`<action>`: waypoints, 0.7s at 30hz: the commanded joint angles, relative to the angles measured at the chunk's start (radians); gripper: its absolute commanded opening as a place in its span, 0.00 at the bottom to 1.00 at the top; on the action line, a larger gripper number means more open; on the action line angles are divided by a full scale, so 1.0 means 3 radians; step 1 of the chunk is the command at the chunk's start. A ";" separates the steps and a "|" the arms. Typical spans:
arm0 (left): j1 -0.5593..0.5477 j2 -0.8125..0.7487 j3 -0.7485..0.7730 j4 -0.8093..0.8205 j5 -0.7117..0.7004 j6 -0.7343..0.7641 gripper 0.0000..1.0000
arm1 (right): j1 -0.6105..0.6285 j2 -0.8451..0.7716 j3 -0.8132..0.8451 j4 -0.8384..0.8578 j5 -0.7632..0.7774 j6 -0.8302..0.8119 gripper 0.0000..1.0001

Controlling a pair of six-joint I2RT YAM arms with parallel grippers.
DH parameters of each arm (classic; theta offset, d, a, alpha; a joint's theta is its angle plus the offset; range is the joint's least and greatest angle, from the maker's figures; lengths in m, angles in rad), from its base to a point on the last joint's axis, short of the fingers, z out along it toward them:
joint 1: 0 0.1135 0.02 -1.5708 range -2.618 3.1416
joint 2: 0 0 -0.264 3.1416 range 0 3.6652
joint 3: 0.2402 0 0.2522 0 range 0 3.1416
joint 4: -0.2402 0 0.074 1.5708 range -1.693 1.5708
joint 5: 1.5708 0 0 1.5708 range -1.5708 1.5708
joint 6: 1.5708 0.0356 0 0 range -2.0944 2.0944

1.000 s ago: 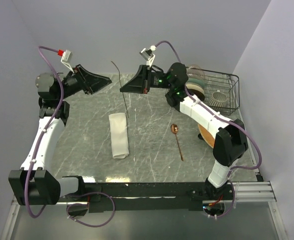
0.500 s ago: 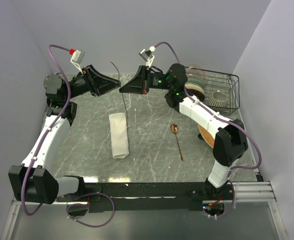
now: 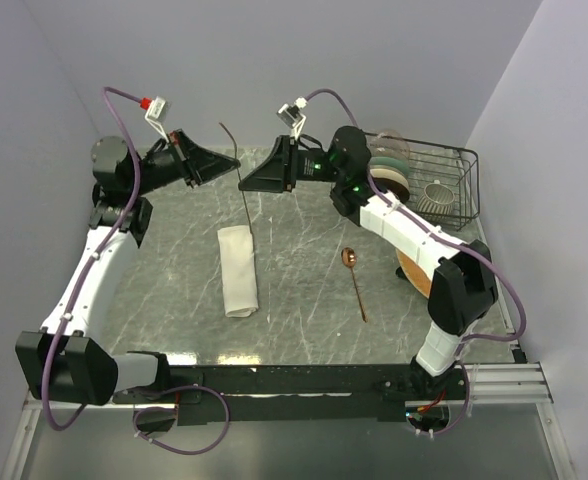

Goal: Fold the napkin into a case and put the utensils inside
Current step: Pass from the right arm to the left, then insert the fork into the folded napkin.

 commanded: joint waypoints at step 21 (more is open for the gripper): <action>-0.0381 0.1288 0.0291 -0.2511 -0.3297 0.1686 0.01 | -0.0319 -0.0805 -0.0763 -0.3135 0.1922 -0.3002 0.60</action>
